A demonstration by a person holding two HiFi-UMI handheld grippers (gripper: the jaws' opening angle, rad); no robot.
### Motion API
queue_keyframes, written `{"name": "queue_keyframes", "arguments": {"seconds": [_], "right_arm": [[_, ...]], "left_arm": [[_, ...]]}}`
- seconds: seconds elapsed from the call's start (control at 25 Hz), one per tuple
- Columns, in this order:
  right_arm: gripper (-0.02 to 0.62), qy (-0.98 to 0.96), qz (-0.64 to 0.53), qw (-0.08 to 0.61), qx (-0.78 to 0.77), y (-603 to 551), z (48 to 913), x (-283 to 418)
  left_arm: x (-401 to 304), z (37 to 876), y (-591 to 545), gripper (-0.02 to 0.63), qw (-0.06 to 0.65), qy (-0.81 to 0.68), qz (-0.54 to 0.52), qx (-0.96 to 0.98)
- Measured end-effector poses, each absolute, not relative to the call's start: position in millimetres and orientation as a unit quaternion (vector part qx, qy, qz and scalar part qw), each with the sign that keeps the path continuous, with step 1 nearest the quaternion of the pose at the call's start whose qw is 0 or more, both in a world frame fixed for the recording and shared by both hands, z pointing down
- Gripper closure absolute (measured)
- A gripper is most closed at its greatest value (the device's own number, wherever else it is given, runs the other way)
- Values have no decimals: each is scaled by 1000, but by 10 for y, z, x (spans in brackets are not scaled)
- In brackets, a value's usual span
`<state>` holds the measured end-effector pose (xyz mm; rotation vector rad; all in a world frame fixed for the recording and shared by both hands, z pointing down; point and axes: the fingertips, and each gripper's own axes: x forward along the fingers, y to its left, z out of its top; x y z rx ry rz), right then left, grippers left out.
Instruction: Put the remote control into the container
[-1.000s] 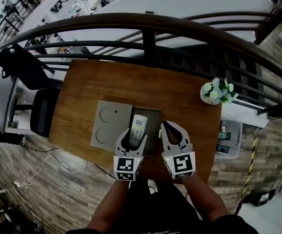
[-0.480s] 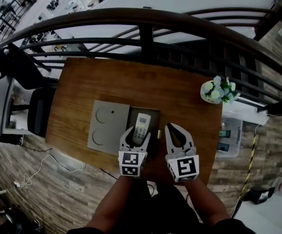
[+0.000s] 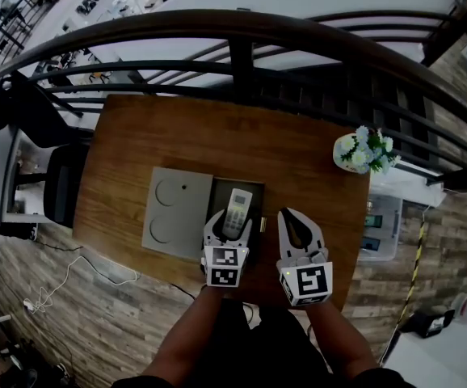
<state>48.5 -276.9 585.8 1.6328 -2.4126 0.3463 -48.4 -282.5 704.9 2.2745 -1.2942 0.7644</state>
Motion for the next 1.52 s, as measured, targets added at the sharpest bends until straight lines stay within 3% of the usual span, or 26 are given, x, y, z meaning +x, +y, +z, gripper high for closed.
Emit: {"name": "queue_keyframes", "arguments": {"seconds": [1.32, 1.52], "right_arm": [[566, -816, 142, 93, 553, -2719, 5944, 514], [566, -815, 145, 93, 553, -2685, 5944, 506]], "left_arm": [[-465, 7421, -2839, 342, 286, -461, 328, 773], [-446, 7422, -2811, 312, 283, -456, 332, 776]]}}
